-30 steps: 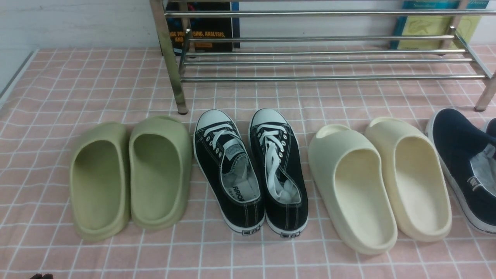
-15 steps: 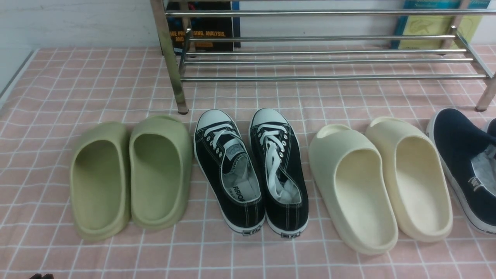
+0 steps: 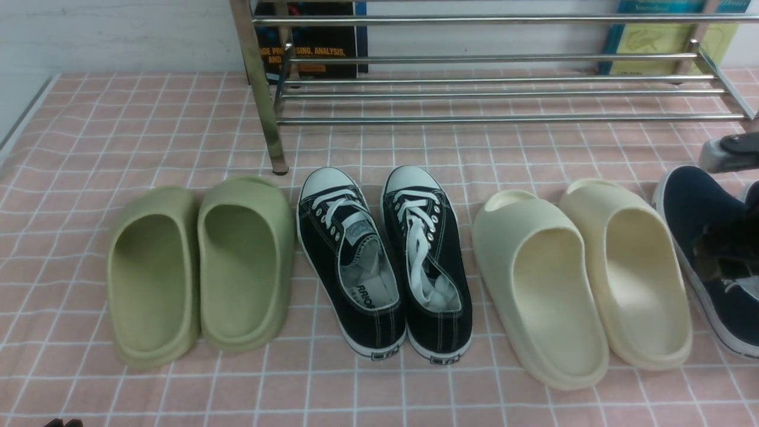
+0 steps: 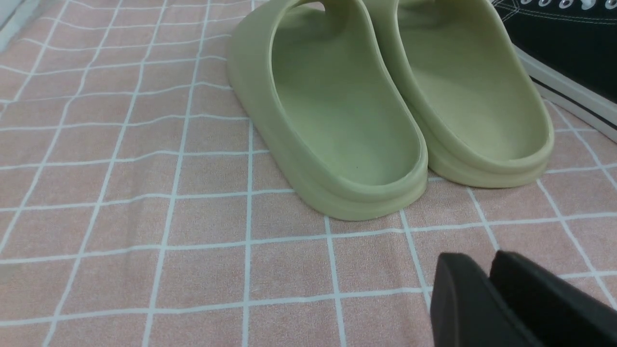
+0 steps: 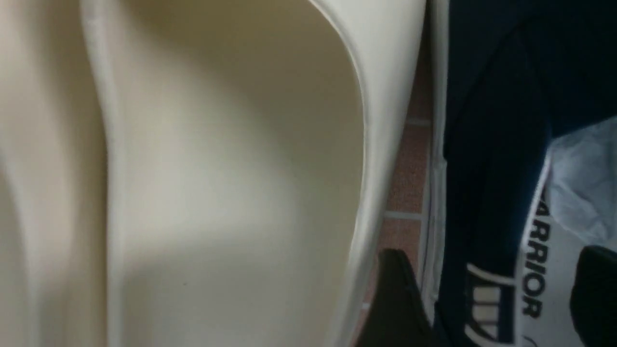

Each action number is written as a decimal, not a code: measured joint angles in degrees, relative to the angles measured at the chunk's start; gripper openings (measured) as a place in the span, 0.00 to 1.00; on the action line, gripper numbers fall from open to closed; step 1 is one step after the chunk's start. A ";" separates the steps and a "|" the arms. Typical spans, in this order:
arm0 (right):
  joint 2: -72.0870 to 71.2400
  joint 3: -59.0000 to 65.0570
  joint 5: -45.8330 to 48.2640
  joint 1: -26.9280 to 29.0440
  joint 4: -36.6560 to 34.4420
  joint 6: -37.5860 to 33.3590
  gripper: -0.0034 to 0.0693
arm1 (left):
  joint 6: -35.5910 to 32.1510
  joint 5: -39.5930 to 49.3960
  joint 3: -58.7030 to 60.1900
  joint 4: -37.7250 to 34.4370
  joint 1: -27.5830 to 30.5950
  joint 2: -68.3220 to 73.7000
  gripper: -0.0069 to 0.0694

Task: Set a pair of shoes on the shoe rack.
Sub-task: Use the right arm to grab the shoe closest to it, then use the right arm to put a shoe into the shoe rack

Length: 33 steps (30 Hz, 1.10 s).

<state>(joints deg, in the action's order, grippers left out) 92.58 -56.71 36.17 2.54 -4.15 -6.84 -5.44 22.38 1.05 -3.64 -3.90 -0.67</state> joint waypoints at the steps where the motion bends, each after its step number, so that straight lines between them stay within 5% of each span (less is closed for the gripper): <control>1: 0.00 0.00 -0.12 0.00 0.01 0.00 0.65 | 0.00 0.00 0.00 0.00 0.00 0.00 0.25; 7: 5.75 -0.22 -1.91 0.00 0.98 0.26 0.21 | 0.00 0.00 0.00 0.11 0.00 0.00 0.26; 10: 5.48 -0.72 -1.51 -0.07 1.03 0.26 0.08 | 0.00 0.00 0.00 0.17 0.00 0.00 0.26; 20: 0.11 -7.92 6.56 -0.12 1.36 0.20 0.08 | 0.00 0.00 0.00 0.23 0.00 0.00 0.28; 33: 13.30 -31.42 11.48 -0.50 -11.74 -8.27 0.08 | 0.00 0.00 0.00 0.23 0.00 0.00 0.29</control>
<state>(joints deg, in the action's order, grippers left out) 105.88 -88.13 47.64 2.05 -15.88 -15.11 -5.44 22.38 1.05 -3.41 -3.90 -0.67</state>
